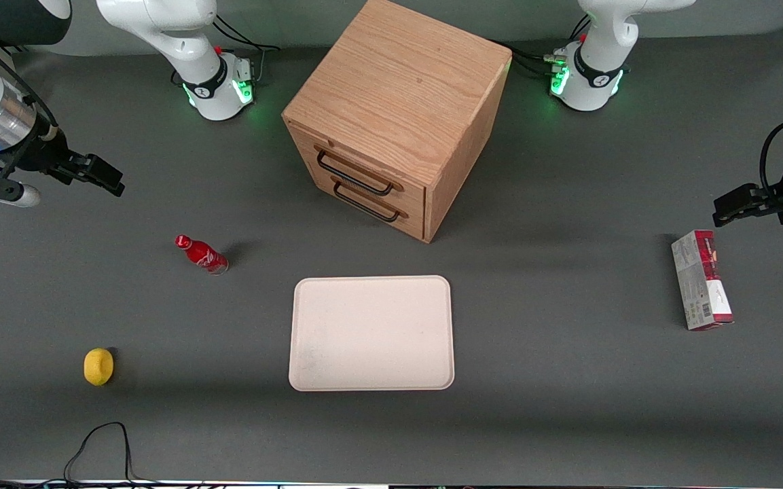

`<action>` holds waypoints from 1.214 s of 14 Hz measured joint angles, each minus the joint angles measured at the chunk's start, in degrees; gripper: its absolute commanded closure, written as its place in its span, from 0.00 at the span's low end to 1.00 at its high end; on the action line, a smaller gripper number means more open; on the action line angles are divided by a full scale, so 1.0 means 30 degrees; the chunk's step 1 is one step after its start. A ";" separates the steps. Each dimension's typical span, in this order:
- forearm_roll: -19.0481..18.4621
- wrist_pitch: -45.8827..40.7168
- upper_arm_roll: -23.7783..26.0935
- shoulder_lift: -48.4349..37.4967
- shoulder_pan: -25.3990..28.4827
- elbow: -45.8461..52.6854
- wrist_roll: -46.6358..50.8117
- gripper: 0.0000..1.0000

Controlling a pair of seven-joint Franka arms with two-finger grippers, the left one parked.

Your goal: Open upper drawer

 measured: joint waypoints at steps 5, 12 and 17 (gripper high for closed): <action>0.0001 0.0030 -0.0022 0.0240 -0.0003 0.0265 -0.1110 0.00; 0.0307 -0.1808 0.3589 0.2654 0.0057 0.4925 -0.4442 0.00; 0.0350 -0.2724 0.8384 0.3963 0.0153 0.5893 -0.7336 0.00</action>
